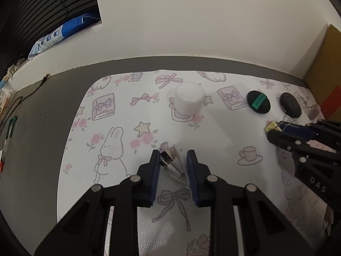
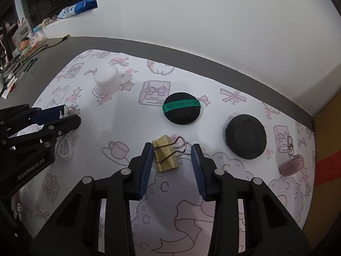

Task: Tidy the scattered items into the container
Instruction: 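Grasp the white USB cable with the left gripper while the right grasps the gold binder clip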

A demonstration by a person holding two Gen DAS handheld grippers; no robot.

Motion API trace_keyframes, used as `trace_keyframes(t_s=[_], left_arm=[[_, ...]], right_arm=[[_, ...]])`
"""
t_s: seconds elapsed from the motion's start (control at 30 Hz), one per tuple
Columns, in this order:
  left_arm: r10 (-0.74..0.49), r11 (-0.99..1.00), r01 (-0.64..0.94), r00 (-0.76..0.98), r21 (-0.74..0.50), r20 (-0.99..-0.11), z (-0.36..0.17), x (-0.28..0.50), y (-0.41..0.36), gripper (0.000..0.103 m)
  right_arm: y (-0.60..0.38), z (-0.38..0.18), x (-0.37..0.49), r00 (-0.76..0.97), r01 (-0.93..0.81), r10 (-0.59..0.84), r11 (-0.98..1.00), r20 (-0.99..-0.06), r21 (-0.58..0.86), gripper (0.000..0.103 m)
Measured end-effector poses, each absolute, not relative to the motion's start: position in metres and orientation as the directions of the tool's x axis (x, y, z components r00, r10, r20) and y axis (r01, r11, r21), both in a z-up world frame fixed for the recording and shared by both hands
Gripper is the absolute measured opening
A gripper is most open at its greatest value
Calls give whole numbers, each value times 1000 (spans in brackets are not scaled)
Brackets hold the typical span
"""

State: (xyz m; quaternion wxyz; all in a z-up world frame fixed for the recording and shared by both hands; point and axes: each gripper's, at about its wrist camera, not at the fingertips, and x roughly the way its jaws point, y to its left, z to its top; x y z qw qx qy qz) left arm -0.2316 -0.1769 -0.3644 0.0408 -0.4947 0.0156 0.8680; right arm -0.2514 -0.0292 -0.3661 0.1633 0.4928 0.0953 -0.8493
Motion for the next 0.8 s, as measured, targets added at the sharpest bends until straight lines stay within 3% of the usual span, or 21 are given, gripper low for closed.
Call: trace_keyframes(t_s=[0.23,0.8], left_arm=[[71,-995,-102,-507,-22,-859,-365,-230,-173,14],[74,-994,-108,-522,-20,-850,-353,-226,-163,14]], right_arm=[[-31,-369,-251,-459,365,-184,-931,-869,5,20],[-18,-359,-244,-469,337,-201,-941,-860,36,17]])
